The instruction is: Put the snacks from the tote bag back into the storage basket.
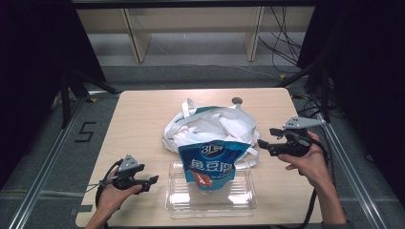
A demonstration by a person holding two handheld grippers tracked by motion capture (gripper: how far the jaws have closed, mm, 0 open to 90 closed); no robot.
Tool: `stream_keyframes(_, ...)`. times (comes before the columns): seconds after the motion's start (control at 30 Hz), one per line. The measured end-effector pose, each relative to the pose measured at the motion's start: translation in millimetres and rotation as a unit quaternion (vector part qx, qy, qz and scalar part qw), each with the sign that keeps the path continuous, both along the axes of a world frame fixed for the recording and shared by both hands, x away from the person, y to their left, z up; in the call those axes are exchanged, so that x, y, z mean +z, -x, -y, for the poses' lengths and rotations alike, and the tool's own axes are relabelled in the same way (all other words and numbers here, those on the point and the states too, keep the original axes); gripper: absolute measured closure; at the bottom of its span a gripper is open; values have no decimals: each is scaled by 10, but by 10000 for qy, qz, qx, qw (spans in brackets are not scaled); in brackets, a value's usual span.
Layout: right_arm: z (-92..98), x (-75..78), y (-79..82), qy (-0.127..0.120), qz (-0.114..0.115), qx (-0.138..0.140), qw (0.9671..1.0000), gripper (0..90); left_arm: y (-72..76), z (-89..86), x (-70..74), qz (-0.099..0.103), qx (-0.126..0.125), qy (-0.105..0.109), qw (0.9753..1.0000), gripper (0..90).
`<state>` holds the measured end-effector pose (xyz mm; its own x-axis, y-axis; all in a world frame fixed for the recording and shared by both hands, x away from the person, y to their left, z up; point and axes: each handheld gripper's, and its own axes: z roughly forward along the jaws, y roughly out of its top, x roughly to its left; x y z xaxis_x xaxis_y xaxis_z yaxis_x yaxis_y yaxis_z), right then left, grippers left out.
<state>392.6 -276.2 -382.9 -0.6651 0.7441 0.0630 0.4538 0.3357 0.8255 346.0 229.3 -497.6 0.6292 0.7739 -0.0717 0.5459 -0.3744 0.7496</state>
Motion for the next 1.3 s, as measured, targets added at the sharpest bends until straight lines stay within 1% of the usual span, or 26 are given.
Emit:
stream_keyframes(0.07, 5, -42, 22, 11, -64, -29, 10000, 309, 0, 2, 0, 1, -1, -4, 10000, 252)
stream_keyframes(0.1, -1, -69, 25, -1, -41, -63, 10000, 305, 2, 4, -2, 18, 14, 6, 10000, 253)
stream_keyframes(0.13, -3, -89, 29, -4, -67, -46, 10000, 301, 3, 11, -10, 49, 38, 64, 10000, 252)
stream_keyframes(0.2, -12, -124, 39, 65, -104, -65, 9999, 295, 4, 5, -12, 108, 22, 39, 9999, 253)
stream_keyframes(0.23, -23, -140, 48, 24, -152, -64, 9999, 295, 5, 5, -4, 74, 33, 24, 10000, 252)
stream_keyframes(0.27, -13, -149, 38, 99, -77, 23, 9999, 295, 3, 5, -7, 80, 44, 38, 10000, 252)
stream_keyframes(0.3, -27, -156, 64, 58, -158, -99, 9998, 295, 3, 5, -7, 80, 44, 38, 10000, 253)
stream_keyframes(0.33, -15, -162, 58, 143, -114, -38, 9998, 294, -4, -3, -3, -11, 11, 0, 10000, 253)
stream_keyframes(0.37, -20, -163, 77, 121, -226, -84, 9996, 293, -4, 6, -13, 25, 48, 57, 10000, 252)
stream_keyframes(0.4, -16, -185, 73, 119, -95, -96, 9998, 293, -2, -2, 1, -9, 4, -24, 10000, 252)
stream_keyframes(0.43, -12, -187, 86, 123, -193, -113, 9997, 293, 2, 2, 0, 34, 23, -16, 10000, 253)
stream_keyframes(0.5, 7, -215, 83, 164, -123, -100, 9997, 293, 3, 1, 1, 40, 20, -23, 10000, 253)
stream_keyframes(0.53, 7, -217, 103, 152, -252, -112, 9995, 293, 2, -1, -4, 64, 8, -17, 10000, 253)
stream_keyframes(0.6, 14, -242, 116, 122, -206, -183, 9995, 293, 5, -6, -3, 65, 1, -32, 10000, 252)
stream_keyframes(0.63, 25, -240, 130, 145, -283, -200, 9993, 293, 10, -4, -2, 38, 37, -2, 10000, 253)
stream_keyframes(0.7, 36, -267, 144, 109, -176, -257, 9995, 293, 12, -3, -9, 29, 55, 9, 10000, 252)
stream_keyframes(0.77, 49, -288, 172, 112, -240, -269, 9993, 293, 17, -11, -10, 57, 44, -2, 10000, 253)
stream_keyframes(0.83, 68, -305, 197, 194, -281, -266, 9991, 293, 17, -9, -19, 93, 46, 64, 9999, 252)
stream_keyframes(0.87, 73, -323, 204, 176, -222, -326, 9991, 293, 20, -7, -18, 112, 67, 87, 9999, 252)
stream_keyframes(0.93, 84, -332, 213, 185, -234, -356, 9989, 292, 22, -6, -17, 112, 82, 76, 9999, 250)
stream_keyframes(0.97, 99, -346, 236, 176, -268, -372, 9988, 289, 26, -5, -12, 58, 75, 65, 9999, 249)
stream_keyframes(1.07, 121, -388, 265, 131, -243, -420, 9987, 286, 24, 4, -16, 74, 135, 90, 9998, 249)
stream_keyframes(1.13, 140, -422, 280, 160, -228, -485, 9984, 285, 19, -3, -15, 117, 92, 53, 9999, 249)
stream_keyframes(1.23, 152, -454, 297, 210, -333, -461, 9982, 282, 17, -6, -14, 113, 56, 50, 9999, 248)
stream_keyframes(1.27, 171, -476, 285, 263, -247, -411, 9985, 282, 17, -11, -11, 105, 28, 12, 9999, 249)
stream_keyframes(1.3, 163, -491, 305, 200, -308, -497, 9981, 282, 20, 0, -13, 110, 77, 62, 9999, 249)
